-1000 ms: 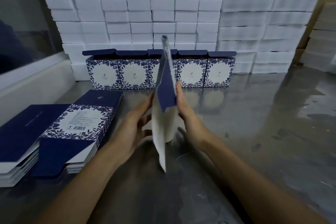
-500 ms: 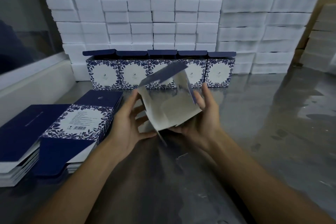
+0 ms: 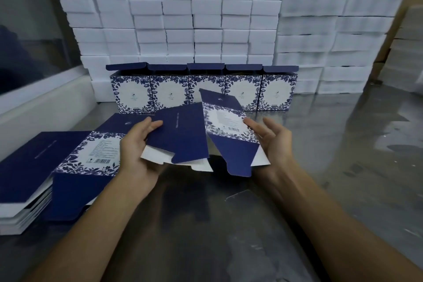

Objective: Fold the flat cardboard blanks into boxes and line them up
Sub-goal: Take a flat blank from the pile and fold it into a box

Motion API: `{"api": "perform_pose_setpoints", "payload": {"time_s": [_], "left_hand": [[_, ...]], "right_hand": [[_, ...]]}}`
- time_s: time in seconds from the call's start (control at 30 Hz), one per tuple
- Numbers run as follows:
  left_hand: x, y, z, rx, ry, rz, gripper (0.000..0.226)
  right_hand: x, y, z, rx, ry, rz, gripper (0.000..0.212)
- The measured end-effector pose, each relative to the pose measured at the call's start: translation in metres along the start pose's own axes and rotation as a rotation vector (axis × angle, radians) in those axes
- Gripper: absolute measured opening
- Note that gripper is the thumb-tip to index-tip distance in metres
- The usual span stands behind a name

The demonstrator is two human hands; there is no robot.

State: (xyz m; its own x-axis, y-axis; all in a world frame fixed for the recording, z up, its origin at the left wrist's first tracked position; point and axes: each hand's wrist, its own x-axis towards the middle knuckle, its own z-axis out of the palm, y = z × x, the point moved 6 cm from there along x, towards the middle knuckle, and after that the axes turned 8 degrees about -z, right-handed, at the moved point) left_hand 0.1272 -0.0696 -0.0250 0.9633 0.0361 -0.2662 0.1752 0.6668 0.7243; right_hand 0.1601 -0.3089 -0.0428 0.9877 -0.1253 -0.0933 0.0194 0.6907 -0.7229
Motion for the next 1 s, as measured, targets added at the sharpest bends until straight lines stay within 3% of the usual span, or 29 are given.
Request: {"api": "perform_pose_setpoints", "payload": {"time_s": [0.13,0.23,0.33,0.5,0.63,0.7,0.73,0.87,1.0], "left_hand": [[0.001,0.004,-0.003,-0.079,-0.032,-0.010,0.044],[0.000,0.001,-0.001,-0.033,-0.048,-0.011,0.040],[-0.001,-0.005,0.005,0.060,-0.062,0.007,0.032],[0.003,-0.015,0.011,0.259,-0.101,0.062,0.054],[0.000,-0.019,0.022,0.513,-0.284,0.169,0.058],[-0.004,-0.021,0.027,0.582,-0.347,0.201,0.074],[-0.006,-0.021,0.028,0.591,-0.367,0.225,0.081],[-0.008,-0.019,0.028,0.634,-0.416,0.314,0.086],[-0.011,-0.016,0.027,0.632,-0.420,0.360,0.090]], "right_hand": [[0.000,-0.007,-0.003,0.098,-0.007,-0.005,0.052],[-0.008,-0.004,0.006,0.200,-0.026,0.049,0.046],[-0.015,0.000,0.018,0.249,-0.120,0.079,0.054],[-0.017,-0.004,0.026,0.079,-0.190,-0.068,0.061],[-0.028,0.002,0.042,-0.172,-0.328,-0.166,0.065],[-0.030,0.009,0.049,-0.309,-0.378,-0.215,0.063],[-0.029,0.011,0.051,-0.402,-0.415,-0.270,0.066],[-0.028,0.016,0.052,-0.663,-0.544,-0.380,0.116],[-0.025,0.022,0.048,-0.754,-0.645,-0.402,0.135]]}}
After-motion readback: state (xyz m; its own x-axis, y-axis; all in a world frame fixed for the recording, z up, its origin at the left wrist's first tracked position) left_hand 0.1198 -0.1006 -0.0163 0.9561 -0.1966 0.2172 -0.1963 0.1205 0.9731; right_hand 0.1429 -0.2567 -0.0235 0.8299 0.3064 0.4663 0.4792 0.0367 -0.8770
